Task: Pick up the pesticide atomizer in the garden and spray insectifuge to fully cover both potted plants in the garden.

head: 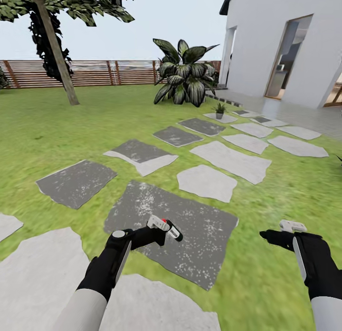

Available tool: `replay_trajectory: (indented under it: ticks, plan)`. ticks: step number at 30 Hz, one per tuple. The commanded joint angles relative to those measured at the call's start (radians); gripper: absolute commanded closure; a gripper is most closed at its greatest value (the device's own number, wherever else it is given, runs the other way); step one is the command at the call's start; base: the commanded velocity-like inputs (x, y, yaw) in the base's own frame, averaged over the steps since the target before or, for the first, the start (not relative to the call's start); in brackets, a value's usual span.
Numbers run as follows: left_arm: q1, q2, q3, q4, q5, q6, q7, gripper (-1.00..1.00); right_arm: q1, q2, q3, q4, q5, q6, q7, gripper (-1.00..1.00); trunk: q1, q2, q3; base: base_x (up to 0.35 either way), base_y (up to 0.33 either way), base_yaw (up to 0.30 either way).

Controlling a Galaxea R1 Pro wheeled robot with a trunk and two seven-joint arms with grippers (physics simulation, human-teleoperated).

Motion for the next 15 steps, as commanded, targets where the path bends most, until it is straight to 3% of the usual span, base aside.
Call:
replay_trajectory:
  ticks: [1,15]
  plan:
    - [-0.001,-0.001,0.001,-0.002,-0.002,0.008,-0.005,1.0,-0.001,0.0,-0.001,-0.001,0.01,0.004,0.009,-1.0,0.0,0.0,-0.001,0.339,0.0,0.0]
    - [-0.001,-0.001,0.001,-0.002,-0.002,0.008,-0.005,1.0,-0.001,0.0,-0.001,-0.001,0.01,0.003,0.009,-1.0,0.0,0.0,-0.001,0.339,0.0,0.0]
